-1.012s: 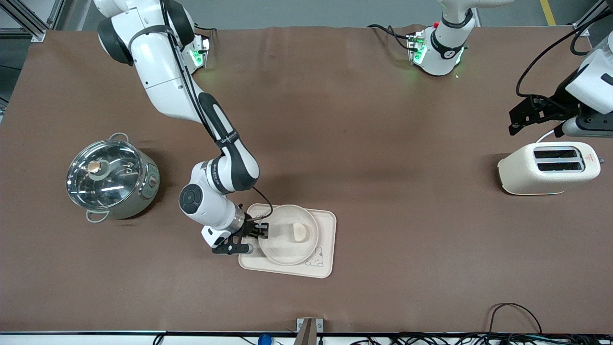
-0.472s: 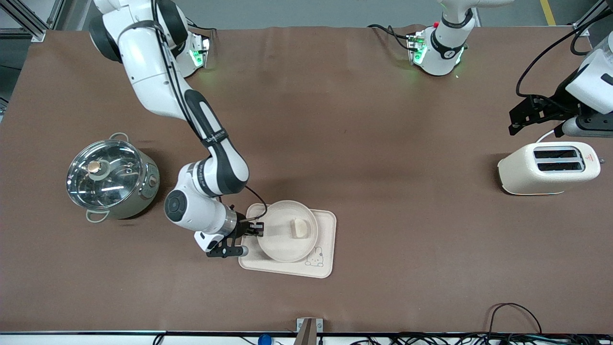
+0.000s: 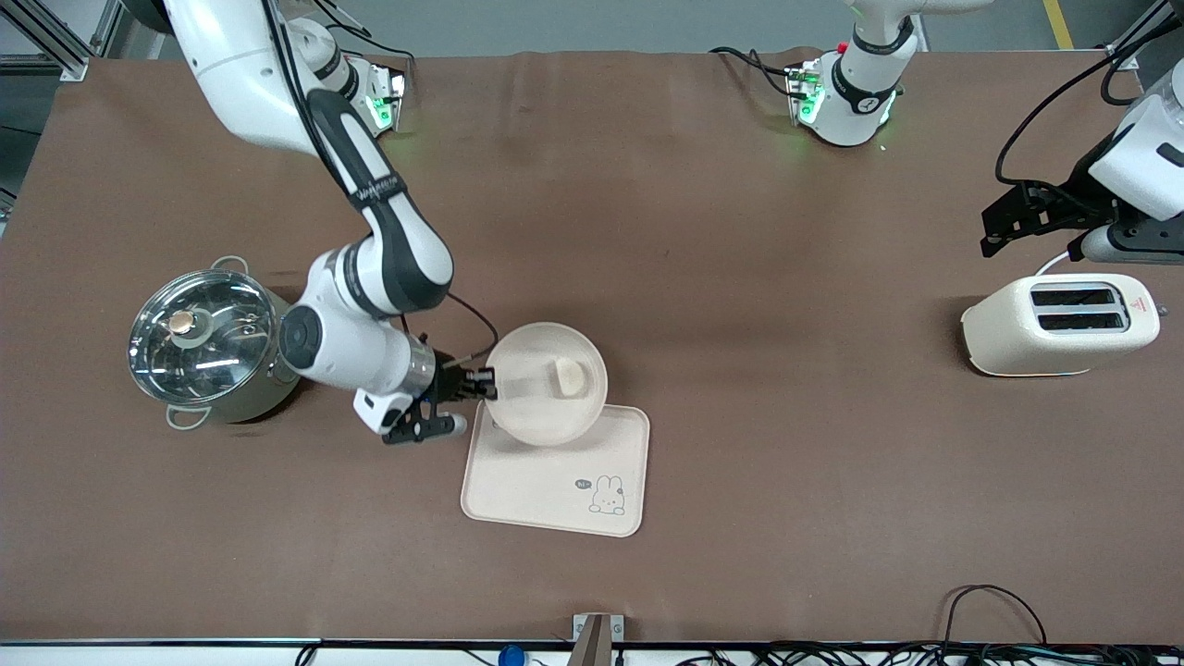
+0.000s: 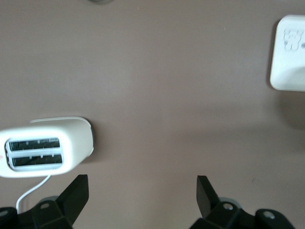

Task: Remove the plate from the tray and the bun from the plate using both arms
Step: 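Lift the plate off the tray with the right gripper, then grasp the bun with the left gripper while the right gripper holds the plate, then release the plate on the table while the left gripper holds the bun, then carry the bun with the left gripper toward the toaster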

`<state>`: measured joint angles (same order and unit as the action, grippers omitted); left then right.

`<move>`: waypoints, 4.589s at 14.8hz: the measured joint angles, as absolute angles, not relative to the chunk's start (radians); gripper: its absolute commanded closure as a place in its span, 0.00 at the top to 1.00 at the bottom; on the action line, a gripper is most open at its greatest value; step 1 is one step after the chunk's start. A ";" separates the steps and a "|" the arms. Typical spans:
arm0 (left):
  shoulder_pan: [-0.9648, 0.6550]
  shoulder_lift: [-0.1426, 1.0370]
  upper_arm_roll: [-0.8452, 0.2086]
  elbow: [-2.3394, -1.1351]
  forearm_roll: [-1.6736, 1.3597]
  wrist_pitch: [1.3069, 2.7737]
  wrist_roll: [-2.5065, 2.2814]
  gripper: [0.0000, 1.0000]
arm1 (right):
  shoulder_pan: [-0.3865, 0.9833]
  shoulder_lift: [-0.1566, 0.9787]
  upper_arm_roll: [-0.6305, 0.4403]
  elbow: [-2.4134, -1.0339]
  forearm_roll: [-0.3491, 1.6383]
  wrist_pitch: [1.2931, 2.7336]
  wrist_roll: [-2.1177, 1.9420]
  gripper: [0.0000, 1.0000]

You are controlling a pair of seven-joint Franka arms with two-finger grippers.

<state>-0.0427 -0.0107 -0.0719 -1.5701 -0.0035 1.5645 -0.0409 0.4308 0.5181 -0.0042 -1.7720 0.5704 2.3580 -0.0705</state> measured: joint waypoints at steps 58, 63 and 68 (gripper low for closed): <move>-0.422 0.706 -0.479 -1.596 0.454 2.237 -1.398 0.01 | -0.020 0.087 -0.064 -1.465 0.030 1.540 -0.203 1.00; -0.015 0.561 -0.602 -1.623 0.404 2.114 -0.824 0.00 | -0.019 0.086 -0.055 -1.465 0.028 1.532 -0.187 1.00; 0.440 0.580 -0.738 -1.761 0.395 2.187 -0.389 0.04 | -0.019 0.086 -0.050 -1.465 0.028 1.535 -0.148 1.00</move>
<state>0.4395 0.5800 -0.7380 -1.7613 0.3949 2.1874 -0.3894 -0.0192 0.0861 -0.0500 -1.4646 0.0276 1.5346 -0.1480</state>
